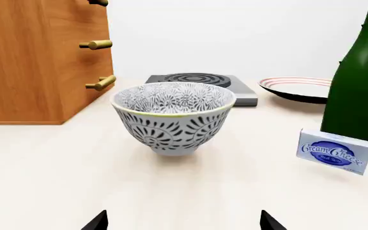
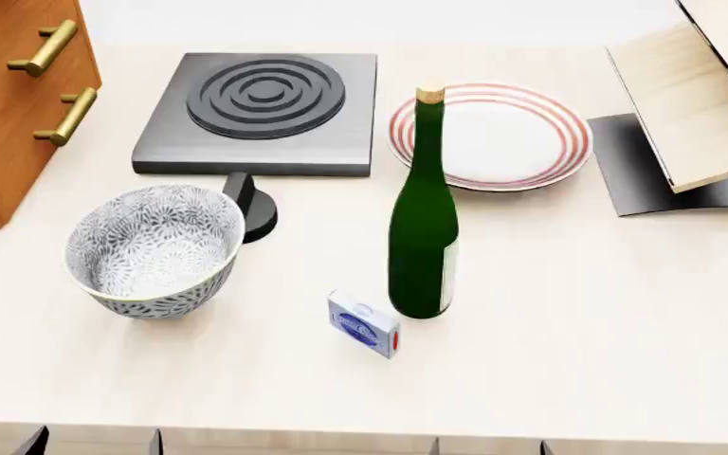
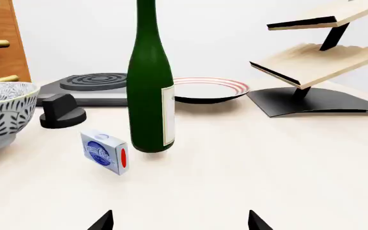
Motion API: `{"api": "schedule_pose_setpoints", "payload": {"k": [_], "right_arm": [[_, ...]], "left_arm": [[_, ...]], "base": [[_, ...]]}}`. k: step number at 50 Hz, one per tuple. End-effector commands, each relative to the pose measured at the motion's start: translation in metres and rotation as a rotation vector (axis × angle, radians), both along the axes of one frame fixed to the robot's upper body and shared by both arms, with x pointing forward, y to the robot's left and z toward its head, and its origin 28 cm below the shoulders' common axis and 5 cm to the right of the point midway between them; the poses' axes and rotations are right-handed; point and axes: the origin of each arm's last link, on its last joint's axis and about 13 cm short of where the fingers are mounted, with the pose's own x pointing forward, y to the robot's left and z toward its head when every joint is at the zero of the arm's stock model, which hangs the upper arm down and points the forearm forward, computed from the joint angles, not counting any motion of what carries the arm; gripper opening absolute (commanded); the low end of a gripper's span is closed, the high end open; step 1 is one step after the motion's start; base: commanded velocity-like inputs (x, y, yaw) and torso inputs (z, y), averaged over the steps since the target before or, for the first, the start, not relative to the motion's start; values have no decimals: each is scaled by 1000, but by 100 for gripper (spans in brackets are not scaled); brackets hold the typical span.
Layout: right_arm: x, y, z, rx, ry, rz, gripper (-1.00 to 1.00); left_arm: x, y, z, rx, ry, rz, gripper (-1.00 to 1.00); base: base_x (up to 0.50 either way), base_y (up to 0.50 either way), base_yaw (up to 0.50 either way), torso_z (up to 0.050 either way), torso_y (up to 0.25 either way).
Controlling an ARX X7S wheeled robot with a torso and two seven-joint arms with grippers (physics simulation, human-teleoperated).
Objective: Pick up the akita bowl and put it on the plate.
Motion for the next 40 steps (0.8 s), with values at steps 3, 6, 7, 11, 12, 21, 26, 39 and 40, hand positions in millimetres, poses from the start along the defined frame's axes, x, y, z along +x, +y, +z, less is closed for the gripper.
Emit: {"api": "schedule_pose_setpoints", "payload": {"k": [3, 6, 7, 11, 12, 21, 26, 39, 40], "right_arm": [[1, 0, 0, 0, -2, -4, 100], [1, 0, 0, -2, -1, -7, 100], [1, 1, 0, -1, -2, -7, 100], [1, 1, -1, -5, -1, -6, 100], [1, 1, -1, -5, -2, -5, 100], [2, 0, 9, -9, -22, -12, 100], [4, -1, 18, -19, -45, -22, 100], [7, -4, 45, -22, -111, -32, 100], [6, -4, 48, -21, -119, -33, 100]], "left_arm": [[0, 0, 1, 2, -4, 0, 100], [0, 0, 1, 4, -5, 1, 100], [0, 1, 2, 4, -5, 3, 100], [0, 1, 1, 3, -4, 7, 100], [1, 1, 2, 3, -3, 7, 100], [1, 2, 15, 14, -35, 14, 100], [1, 4, 30, 24, -75, 25, 100], [4, 6, 58, 33, -163, 43, 100], [3, 6, 61, 35, -175, 41, 100]], "base": [[0, 0, 0, 0, 0], [0, 0, 0, 0, 0], [0, 0, 0, 0, 0], [0, 0, 0, 0, 0], [0, 0, 0, 0, 0], [0, 0, 0, 0, 0], [0, 0, 0, 0, 0], [0, 0, 0, 0, 0], [0, 0, 0, 0, 0]]}}
